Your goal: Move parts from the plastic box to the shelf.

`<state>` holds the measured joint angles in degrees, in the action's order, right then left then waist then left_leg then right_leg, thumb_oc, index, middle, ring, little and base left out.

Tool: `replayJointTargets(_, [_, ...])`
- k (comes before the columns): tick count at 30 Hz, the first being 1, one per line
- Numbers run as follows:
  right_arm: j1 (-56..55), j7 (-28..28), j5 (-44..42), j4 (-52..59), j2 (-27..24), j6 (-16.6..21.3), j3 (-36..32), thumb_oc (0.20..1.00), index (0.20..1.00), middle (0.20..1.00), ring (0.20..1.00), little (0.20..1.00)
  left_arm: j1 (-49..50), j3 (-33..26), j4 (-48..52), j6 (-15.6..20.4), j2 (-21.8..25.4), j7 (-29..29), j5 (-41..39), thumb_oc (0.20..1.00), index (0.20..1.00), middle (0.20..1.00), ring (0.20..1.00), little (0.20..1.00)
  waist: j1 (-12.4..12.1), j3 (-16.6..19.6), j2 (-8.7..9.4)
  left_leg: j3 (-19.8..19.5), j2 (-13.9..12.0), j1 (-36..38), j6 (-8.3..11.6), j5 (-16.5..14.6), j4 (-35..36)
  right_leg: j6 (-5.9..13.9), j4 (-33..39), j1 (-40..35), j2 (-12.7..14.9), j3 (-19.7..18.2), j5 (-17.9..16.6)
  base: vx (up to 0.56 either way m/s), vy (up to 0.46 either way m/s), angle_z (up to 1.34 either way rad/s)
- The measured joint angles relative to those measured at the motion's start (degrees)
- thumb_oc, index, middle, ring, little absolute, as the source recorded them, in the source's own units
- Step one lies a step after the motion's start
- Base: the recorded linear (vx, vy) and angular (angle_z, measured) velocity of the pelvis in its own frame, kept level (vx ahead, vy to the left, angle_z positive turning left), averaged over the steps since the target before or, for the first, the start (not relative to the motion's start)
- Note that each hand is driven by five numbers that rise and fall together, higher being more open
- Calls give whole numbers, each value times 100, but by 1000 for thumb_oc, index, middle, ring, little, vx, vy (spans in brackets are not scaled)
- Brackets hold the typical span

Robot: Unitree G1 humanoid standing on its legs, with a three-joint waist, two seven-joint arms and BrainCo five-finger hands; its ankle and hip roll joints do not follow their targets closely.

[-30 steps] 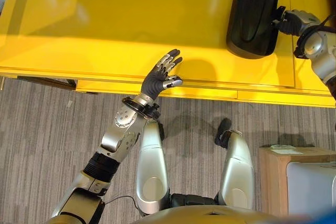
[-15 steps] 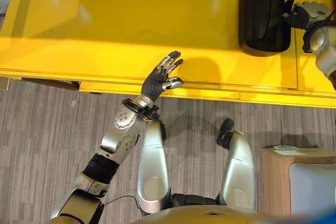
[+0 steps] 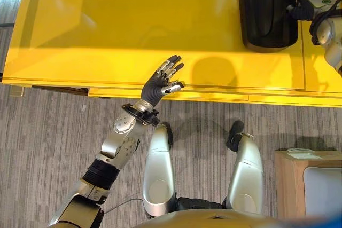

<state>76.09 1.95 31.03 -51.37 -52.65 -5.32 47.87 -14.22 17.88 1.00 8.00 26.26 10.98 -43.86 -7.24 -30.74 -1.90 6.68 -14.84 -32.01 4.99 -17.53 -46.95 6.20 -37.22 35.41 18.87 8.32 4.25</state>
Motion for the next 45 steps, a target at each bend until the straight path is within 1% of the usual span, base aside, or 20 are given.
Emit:
replayJointTargets(1, [-3, 58, -246, -47, 25, -125, -1, 765, 765, 765, 765, 765, 1, 5, 0, 3, 0, 5, 0, 1000, 1000, 1000, 1000, 1000, 0, 0, -1, 6, 4, 2, -1, 1, 5, -1, 7, -1, 3, -4, -1, 14, 34, 0])
replayJointTargets(2, [-34, 248, -489, -113, 90, -327, -5, 1000, 1000, 1000, 1000, 1000, 0, 13, 0, 8, 0, 7, 0, 1000, 1000, 1000, 1000, 1000, 3, 1, -1, 11, 8, 2, -1, 1, 8, -2, 12, 1, 7, -8, -1, 0, 0, 0])
replayJointTargets(4, [-97, 351, -600, -138, 128, -463, -94, 1000, 1000, 1000, 1000, 1000, -1, 22, 4, 9, -1, 10, 0, 1000, 1000, 1000, 1000, 1000, 17, 2, -4, 23, 17, 3, -1, 5, 19, 1, 17, 9, 15, -14, -2, 0, 0, 0])
replayJointTargets(6, [-224, 407, -750, -143, 225, -659, -490, 1000, 1000, 1000, 1000, 1000, 9, 23, 2, 2, -5, 9, 0, 1000, 1000, 1000, 1000, 1000, 5, 15, -8, 24, 19, 6, 0, 6, 33, -2, 25, 8, 15, -14, -1, 0, 0, 0])
replayJointTargets(8, [-226, 452, -970, -153, 252, -805, -561, 1000, 1000, 1000, 1000, 1000, 9, 30, -7, -7, -6, 9, 1, 1000, 1000, 1000, 1000, 1000, 10, 23, -19, 27, 19, 11, 0, 6, 41, -1, 29, 7, 15, -14, -1, 0, 0, 0])
replayJointTargets(11, [-267, 339, -1425, -198, 311, -952, -762, 1000, 1000, 1000, 1000, 1000, 5, 28, -7, -17, -17, 6, 1, 1000, 1000, 1000, 1000, 1000, 9, 25, -18, 29, 19, 13, 0, 8, 44, -2, 29, 5, 14, -14, 0, 0, 0, 0])
replayJointTargets(13, [-355, 17, -1761, -222, 386, -952, -1059, 1000, 1000, 1000, 1000, 1000, -5, 18, -7, -57, -17, -2, 3, 1000, 1000, 1000, 1000, 1000, 14, 28, -18, 31, 20, 13, 0, 8, 39, -4, 32, 4, 15, -17, 0, 13, 17, 0])
replayJointTargets(15, [-419, -315, -1890, -228, 464, -966, -1198, 1000, 1000, 1000, 1000, 1000, -14, 6, -6, -93, -15, -7, 2, 1000, 1000, 1000, 1000, 1000, 29, 34, -25, 38, 22, 13, -2, 7, 38, -6, 59, 2, 13, -19, 0, 23, 43, -3])
replayJointTargets(16, [-447, -630, -2030, -231, 501, -933, -1207, 1000, 1000, 1000, 1000, 1000, -11, 3, -7, -107, -15, -10, 1, 1000, 1000, 1000, 1000, 1000, 47, 46, -43, 60, 22, 5, -2, 7, 40, 19, 112, 1, 9, -29, -18, 16, 46, -4])
replayJointTargets(18, [-492, -844, -2111, -200, 505, -912, -1240, 1000, 1000, 1000, 1000, 1000, -17, 32, -8, -113, -16, -12, 1, 1000, 1000, 1000, 1000, 1000, 60, 63, -74, 78, 32, -11, -6, 5, 43, 44, 163, 5, 8, -43, -48, 13, 40, -3])
replayJointTargets(22, [-810, -1300, -2326, 120, 506, -802, -1602, 1000, 1000, 1000, 1000, 1000, 36, 67, 21, -108, -16, -12, -9, 1000, 1000, 1000, 1000, 1000, 70, 97, -110, 111, 54, -16, -26, -6, 72, 68, 228, 8, 9, -70, -76, 14, 38, -1])
replayJointTargets(25, [-1054, -1534, -2607, 595, 511, -667, -1901, 1000, 1000, 1000, 1000, 1000, 113, 42, 77, -103, -16, -14, -33, 1000, 1000, 1000, 1000, 1000, 104, 101, -118, 121, 65, -17, -33, -10, 82, 42, 239, 17, 9, -91, -95, 30, 60, 0])
replayJointTargets(27, [-1310, -1661, -2820, 1315, 517, -505, -2245, 1000, 1000, 1000, 1000, 1000, 190, 6, 133, -104, -16, -36, -51, 1000, 1000, 1000, 1000, 1000, 159, 102, -119, 146, 76, -11, -50, -20, 88, 66, 243, 21, 10, -124, -112, 27, 44, -3])
replayJointTargets(33, [-1649, -1856, -3191, 2367, 520, -306, -2483, 1000, 1000, 1000, 1000, 1000, 240, -14, 184, -105, -63, -132, -52, 1000, 1000, 1000, 1000, 1000, 192, 102, -119, 176, 76, -5, -65, -29, 93, 80, 276, 20, 9, -145, -139, 15, 18, -1])
replayJointTargets(35, [-1846, -1860, -3261, 2755, 526, -309, -2632, 1000, 1000, 1000, 1000, 1000, 257, -26, 189, -104, -69, -138, -52, 1000, 1000, 1000, 1000, 1000, 201, 102, -119, 173, 76, -3, -68, -32, 92, 79, 265, 20, 8, -147, -126, 35, 33, 1])
replayJointTargets(39, [-2590, -1953, -3494, 3861, 592, -304, -3139, 1000, 1000, 1000, 1000, 1000, 434, -112, 277, -103, -130, -153, -59, 1000, 1000, 1000, 1000, 1000, 332, 100, -110, 180, 90, 10, -80, -48, 94, 83, 281, 7, 3, -164, -123, 34, 43, -2])
replayJointTargets(40, [-2924, -2013, -3545, 4238, 718, -296, -3367, 1000, 1000, 1000, 1000, 1000, 518, -217, 321, -108, -145, -148, -162, 1000, 1000, 1000, 1000, 1000, 383, 103, -103, 192, 88, 21, -85, -54, 93, 83, 299, 5, -7, -177, -132, 25, 50, -9])
replayJointTargets(42, [-3325, -2026, -3562, 4378, 757, -298, -3435, 1000, 1000, 1000, 1000, 1000, 593, -251, 335, -109, -248, -150, -285, 1000, 1000, 1000, 1000, 1000, 454, 98, -94, 226, 89, 46, -91, -58, 102, 95, 335, -1, -11, -206, -159, 19, 54, -7])
replayJointTargets(43, [-3625, -2051, -3569, 4562, 821, -298, -3591, 1000, 1000, 1000, 1000, 1000, 611, -274, 364, -109, -304, -166, -285, 1000, 1000, 1000, 1000, 1000, 461, 98, -80, 229, 88, 49, -93, -59, 103, 98, 345, 0, -12, -210, -157, 11, 42, -2])
replayJointTargets(45, [-4112, -2150, -3570, 4812, 1096, -293, -3791, 1000, 1000, 1000, 1000, 1000, 688, -289, 430, -106, -343, -245, -285, 1000, 1000, 1000, 1000, 1000, 522, 100, -21, 240, 84, 58, -98, -63, 114, 120, 380, -1, -29, -221, -146, 12, 44, -7])
